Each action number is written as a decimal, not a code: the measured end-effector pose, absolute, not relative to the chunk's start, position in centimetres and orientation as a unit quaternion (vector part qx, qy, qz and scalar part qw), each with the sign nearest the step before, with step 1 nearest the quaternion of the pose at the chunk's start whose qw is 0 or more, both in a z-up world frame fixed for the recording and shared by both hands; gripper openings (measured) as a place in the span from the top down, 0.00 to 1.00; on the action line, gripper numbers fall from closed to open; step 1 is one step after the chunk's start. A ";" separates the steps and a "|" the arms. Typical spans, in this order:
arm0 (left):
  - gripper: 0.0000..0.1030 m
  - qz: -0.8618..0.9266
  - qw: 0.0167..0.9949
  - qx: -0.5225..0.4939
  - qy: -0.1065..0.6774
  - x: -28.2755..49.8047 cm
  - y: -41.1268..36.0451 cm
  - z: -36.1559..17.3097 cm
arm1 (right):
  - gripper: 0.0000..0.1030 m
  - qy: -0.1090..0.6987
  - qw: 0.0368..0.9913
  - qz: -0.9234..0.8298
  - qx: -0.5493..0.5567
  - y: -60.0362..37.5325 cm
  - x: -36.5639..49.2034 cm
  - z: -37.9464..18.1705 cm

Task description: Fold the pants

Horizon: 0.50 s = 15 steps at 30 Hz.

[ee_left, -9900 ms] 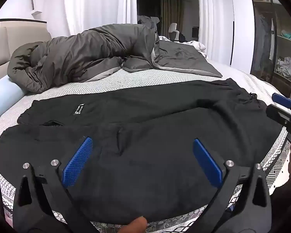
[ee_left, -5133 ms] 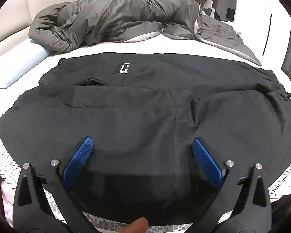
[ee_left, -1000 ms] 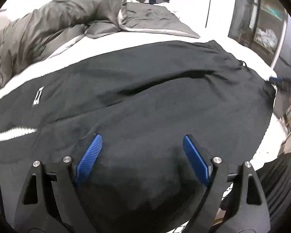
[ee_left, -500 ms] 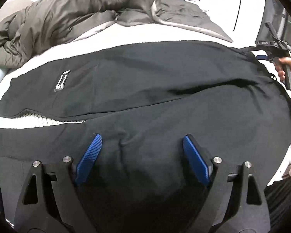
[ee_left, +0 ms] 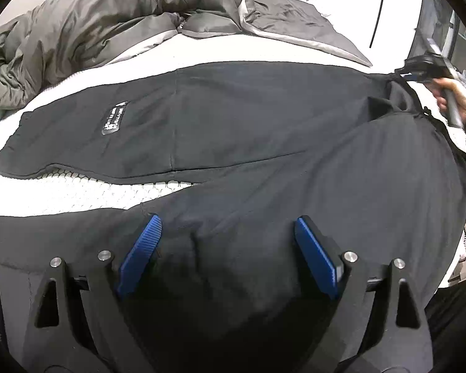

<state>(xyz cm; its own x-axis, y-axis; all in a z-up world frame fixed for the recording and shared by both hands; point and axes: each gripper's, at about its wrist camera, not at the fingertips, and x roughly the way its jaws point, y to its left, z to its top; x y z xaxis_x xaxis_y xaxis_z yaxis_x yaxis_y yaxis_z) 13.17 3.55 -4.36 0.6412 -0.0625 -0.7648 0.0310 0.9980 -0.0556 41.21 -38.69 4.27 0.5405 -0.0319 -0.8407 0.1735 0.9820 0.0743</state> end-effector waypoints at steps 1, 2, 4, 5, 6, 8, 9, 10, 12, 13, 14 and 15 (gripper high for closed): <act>0.16 -0.023 0.906 -0.018 0.422 13.0 3.6 -4.3 | 0.44 0.463 0.882 -0.054 0.073 -38.5 39.7 5.3; 0.16 -0.021 0.907 -0.020 0.421 12.9 3.6 -4.1 | 0.39 0.445 0.892 -0.038 0.076 -38.2 37.4 6.7; 0.16 -0.021 0.908 -0.032 0.417 12.5 3.7 -3.8 | 0.34 0.414 0.907 -0.016 0.074 -37.2 33.1 8.7; 0.16 -0.023 0.909 -0.040 0.414 12.3 3.8 -3.6 | 0.33 0.407 0.910 -0.009 0.074 -36.8 30.4 9.4; 0.16 -0.030 0.911 -0.048 0.408 12.0 3.6 -3.2 | 0.31 0.404 0.912 -0.002 0.076 -36.3 28.1 9.7; 0.16 -0.042 0.916 -0.048 0.395 11.4 3.2 -2.6 | 0.30 0.397 0.915 0.012 0.073 -35.1 23.1 10.0; 0.16 -0.044 0.919 -0.042 0.390 11.1 2.8 -2.3 | 0.30 0.392 0.918 0.018 0.061 -34.5 20.6 9.9; 0.16 -0.044 0.919 -0.038 0.389 11.0 2.6 -2.1 | 0.30 0.387 0.921 0.010 0.044 -34.0 18.5 9.7; 0.16 -0.044 0.922 -0.034 0.383 10.5 2.1 -1.9 | 0.30 0.386 0.922 -0.020 0.020 -34.3 14.5 8.8; 0.16 -0.043 0.923 -0.034 0.382 10.2 1.9 -1.9 | 0.30 0.385 0.922 -0.037 0.020 -34.9 12.8 8.3; 0.16 -0.043 0.923 -0.032 0.382 10.0 1.8 -1.9 | 0.30 0.387 0.920 -0.047 0.026 -35.6 11.8 7.7; 0.16 -0.042 0.923 -0.031 0.382 9.9 1.8 -2.0 | 0.30 0.391 0.917 -0.065 0.039 -36.8 10.7 6.8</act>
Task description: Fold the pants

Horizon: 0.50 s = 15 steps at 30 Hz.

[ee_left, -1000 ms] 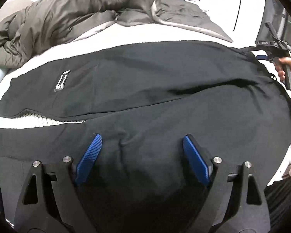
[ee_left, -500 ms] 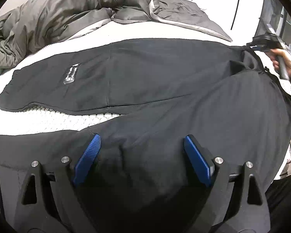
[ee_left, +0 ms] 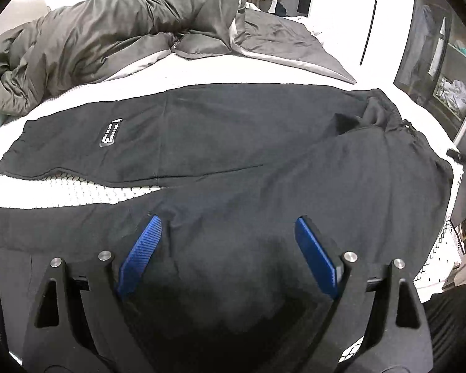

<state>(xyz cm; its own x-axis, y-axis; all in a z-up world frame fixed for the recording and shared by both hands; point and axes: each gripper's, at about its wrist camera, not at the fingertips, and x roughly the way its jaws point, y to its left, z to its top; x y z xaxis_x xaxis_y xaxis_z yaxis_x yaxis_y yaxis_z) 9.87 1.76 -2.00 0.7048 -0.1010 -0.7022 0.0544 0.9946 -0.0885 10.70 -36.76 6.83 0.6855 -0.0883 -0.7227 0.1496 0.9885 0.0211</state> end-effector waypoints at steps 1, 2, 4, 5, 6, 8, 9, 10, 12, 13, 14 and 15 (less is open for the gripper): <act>0.16 -0.040 0.923 -0.028 0.382 9.7 1.7 -2.1 | 0.30 0.395 0.913 -0.081 0.063 -38.1 9.8 5.8; 0.16 -0.039 0.923 -0.024 0.383 9.6 1.7 -2.2 | 0.30 0.400 0.907 -0.092 0.090 -39.5 8.8 4.9; 0.16 -0.038 0.922 -0.023 0.385 9.6 1.8 -2.4 | 0.31 0.413 0.892 -0.088 0.163 -41.9 8.3 2.8; 0.16 -0.037 0.921 -0.023 0.386 9.6 1.9 -2.5 | 0.32 0.417 0.882 -0.067 0.211 -43.0 8.3 1.8; 0.16 -0.035 0.921 -0.023 0.387 9.6 1.8 -2.4 | 0.34 0.415 0.874 -0.043 0.248 -43.6 8.3 1.1; 0.16 -0.037 0.921 -0.024 0.386 9.8 1.8 -2.3 | 0.53 0.411 0.871 -0.031 0.266 -44.0 8.7 0.7; 0.16 -0.038 0.922 -0.023 0.385 9.8 1.7 -2.3 | 0.63 0.407 0.873 -0.033 0.267 -44.0 8.7 0.9; 0.16 -0.037 0.923 -0.021 0.384 9.8 1.6 -2.3 | 0.74 0.404 0.874 -0.031 0.268 -43.8 8.8 1.1; 0.16 -0.035 0.923 -0.018 0.382 9.7 1.5 -2.1 | 0.78 0.377 0.888 -0.015 0.264 -43.3 8.2 2.5; 0.16 -0.035 0.924 -0.018 0.381 9.7 1.6 -2.1 | 0.79 0.363 0.898 -0.013 0.251 -43.1 7.1 3.5; 0.16 -0.035 0.924 -0.017 0.381 9.6 1.7 -2.2 | 0.79 0.350 0.908 -0.013 0.232 -43.1 5.7 4.6; 0.16 -0.034 0.923 -0.017 0.383 9.5 1.8 -2.3 | 0.79 0.348 0.910 -0.017 0.223 -43.3 4.9 4.9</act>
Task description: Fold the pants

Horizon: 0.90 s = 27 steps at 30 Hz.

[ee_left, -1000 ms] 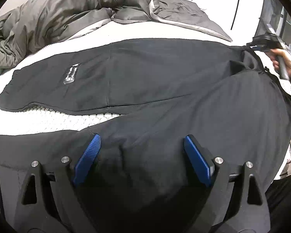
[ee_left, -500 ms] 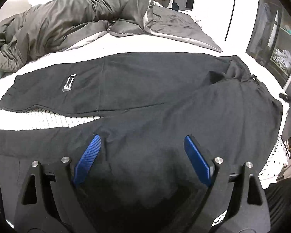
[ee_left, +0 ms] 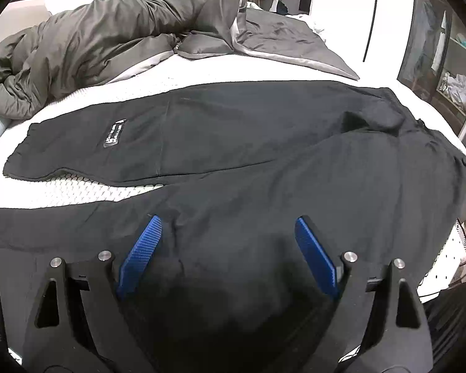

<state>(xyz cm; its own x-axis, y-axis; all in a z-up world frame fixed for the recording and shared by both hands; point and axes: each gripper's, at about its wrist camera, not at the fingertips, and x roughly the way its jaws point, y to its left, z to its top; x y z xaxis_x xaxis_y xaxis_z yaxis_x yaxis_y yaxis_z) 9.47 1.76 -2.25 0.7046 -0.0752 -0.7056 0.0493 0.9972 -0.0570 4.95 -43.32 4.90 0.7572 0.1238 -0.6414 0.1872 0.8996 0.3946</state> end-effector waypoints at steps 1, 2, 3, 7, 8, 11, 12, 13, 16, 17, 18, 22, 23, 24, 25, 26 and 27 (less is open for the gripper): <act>0.16 -0.032 0.922 -0.017 0.385 9.5 1.8 -2.3 | 0.78 0.354 0.909 -0.028 0.218 -43.7 4.7 4.7; 0.16 -0.031 0.921 -0.016 0.387 9.5 1.9 -2.4 | 0.78 0.379 0.902 -0.051 0.202 -44.2 4.7 3.8; 0.16 -0.026 0.921 -0.017 0.389 9.5 2.0 -2.5 | 0.75 0.404 0.892 -0.068 0.190 -44.4 5.0 2.6; 0.16 -0.027 0.924 -0.024 0.381 9.1 2.3 -2.1 | 0.41 0.399 0.903 -0.113 0.117 -42.5 4.7 3.1; 0.16 -0.032 0.925 -0.023 0.377 8.9 2.3 -1.9 | 0.33 0.383 0.911 -0.121 0.094 -41.8 4.4 4.0; 0.16 -0.044 0.928 -0.016 0.368 8.7 1.5 -1.5 | 0.26 0.334 0.935 -0.098 0.061 -39.2 2.9 6.8; 0.16 -0.053 0.929 -0.014 0.367 8.8 0.9 -1.4 | 0.26 0.332 0.938 -0.081 0.053 -38.1 2.9 7.3; 0.16 -0.067 0.928 -0.009 0.366 8.9 0.1 -1.3 | 0.25 0.335 0.939 -0.061 0.042 -36.8 3.3 7.6; 0.16 -0.098 0.927 0.024 0.361 9.7 -2.9 -1.3 | 0.19 0.357 0.934 0.025 -0.010 -31.0 6.1 7.3; 0.16 -0.109 0.923 0.033 0.366 10.1 -3.8 -1.6 | 0.19 0.367 0.929 0.049 -0.022 -29.2 7.0 6.9; 0.16 -0.133 0.913 0.025 0.384 10.7 -4.8 -2.0 | 0.19 0.380 0.921 0.083 -0.032 -27.0 8.1 6.2; 0.16 -0.192 0.889 0.009 0.416 11.6 -7.2 -3.0 | 0.22 0.422 0.890 0.166 -0.054 -19.7 12.1 2.9; 0.16 -0.189 0.889 0.032 0.416 11.7 -7.8 -3.3 | 0.27 0.436 0.878 0.184 -0.071 -18.0 13.0 1.8; 0.16 -0.181 0.888 0.050 0.420 11.7 -8.0 -3.7 | 0.44 0.451 0.866 0.194 -0.094 -16.5 13.2 0.9; 0.16 -0.176 0.887 0.055 0.423 11.7 -7.8 -4.0 | 0.50 0.470 0.853 0.191 -0.123 -15.3 13.4 0.0; 0.16 -0.177 0.886 0.049 0.426 11.7 -7.3 -4.3 | 0.50 0.480 0.844 0.185 -0.152 -14.7 13.7 -1.0; 0.15 -0.177 0.886 0.041 0.426 11.6 -6.7 -4.5 | 0.51 0.477 0.844 0.187 -0.157 -14.8 13.9 -1.3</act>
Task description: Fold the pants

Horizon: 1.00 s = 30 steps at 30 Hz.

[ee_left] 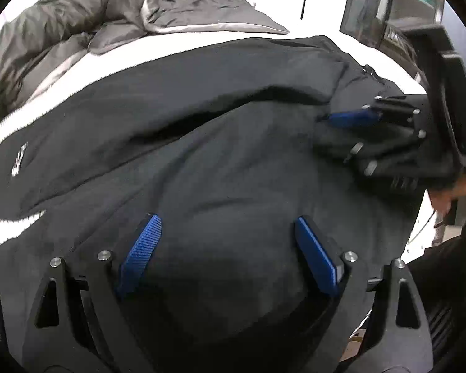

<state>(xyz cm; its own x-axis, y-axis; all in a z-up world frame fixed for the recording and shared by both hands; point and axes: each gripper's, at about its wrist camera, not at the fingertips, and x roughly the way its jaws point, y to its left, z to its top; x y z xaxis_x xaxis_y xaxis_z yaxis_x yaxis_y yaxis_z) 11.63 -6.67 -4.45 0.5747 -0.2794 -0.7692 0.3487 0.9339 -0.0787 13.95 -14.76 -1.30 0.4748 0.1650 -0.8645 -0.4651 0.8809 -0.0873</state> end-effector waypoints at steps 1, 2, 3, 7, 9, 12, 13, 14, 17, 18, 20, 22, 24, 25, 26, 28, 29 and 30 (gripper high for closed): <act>0.15 -0.171 0.888 0.032 0.426 11.5 -5.8 -4.4 | 0.51 0.477 0.848 0.168 -0.158 -15.8 14.2 -1.2; 0.15 -0.159 0.890 0.027 0.426 11.3 -4.9 -4.4 | 0.50 0.475 0.853 0.143 -0.162 -16.6 14.4 -1.1; 0.15 -0.142 0.894 0.031 0.425 10.9 -4.0 -4.4 | 0.50 0.467 0.861 0.102 -0.173 -18.2 14.3 -0.8; 0.12 -0.055 0.909 0.045 0.411 8.7 0.5 -4.4 | 0.41 0.457 0.874 -0.052 -0.157 -26.1 14.3 -0.6; 0.11 -0.019 0.913 0.035 0.405 8.2 2.2 -4.2 | 0.41 0.456 0.884 -0.027 -0.097 -28.0 14.0 0.2; 0.11 -0.016 0.925 0.005 0.379 7.2 3.0 -2.8 | 0.41 0.428 0.896 -0.022 -0.113 -26.1 12.6 1.6; 0.11 -0.038 0.929 -0.001 0.369 6.7 2.7 -2.3 | 0.41 0.421 0.900 0.001 -0.112 -25.6 11.9 2.3; 0.10 -0.059 0.932 -0.001 0.358 6.2 2.1 -1.9 | 0.40 0.413 0.904 0.032 -0.108 -24.5 11.1 2.7; 0.01 -0.118 0.929 0.006 0.350 5.2 -0.9 -2.3 | 0.33 0.405 0.902 0.124 -0.087 -20.7 9.0 2.6; 0.01 -0.136 0.921 0.018 0.366 5.4 -2.2 -2.8 | 0.32 0.411 0.894 0.152 -0.088 -19.3 8.5 2.0; 0.01 -0.122 0.912 0.067 0.385 5.6 -3.7 -4.0 | 0.32 0.430 0.873 0.192 -0.125 -16.5 7.6 0.1; 0.00 -0.092 0.914 0.083 0.387 5.6 -3.1 -4.6 | 0.30 0.428 0.865 0.191 -0.179 -15.0 6.7 -1.3; 0.00 -0.075 0.917 0.044 0.389 5.2 0.0 -4.7 | 0.27 0.421 0.868 0.179 -0.193 -15.7 6.1 -1.2; 0.00 -0.063 0.919 0.036 0.388 4.9 1.1 -4.9 | 0.25 0.419 0.877 0.155 -0.179 -17.3 6.1 -0.9; 0.00 -0.047 0.920 0.026 0.388 4.4 3.0 -4.8 | 0.24 0.418 0.882 0.135 -0.169 -18.8 5.9 -0.7; 0.00 -0.012 0.921 0.021 0.389 4.1 6.1 -4.7 | 0.23 0.420 0.892 0.074 -0.148 -22.4 5.5 -0.6; 0.00 0.011 0.921 0.020 0.388 3.9 7.8 -4.6 | 0.23 0.418 0.898 0.038 -0.131 -24.4 5.6 -0.4; 0.00 0.034 0.922 0.009 0.386 3.5 10.0 -4.4 | 0.23 0.420 0.900 0.010 -0.112 -25.9 5.8 -0.3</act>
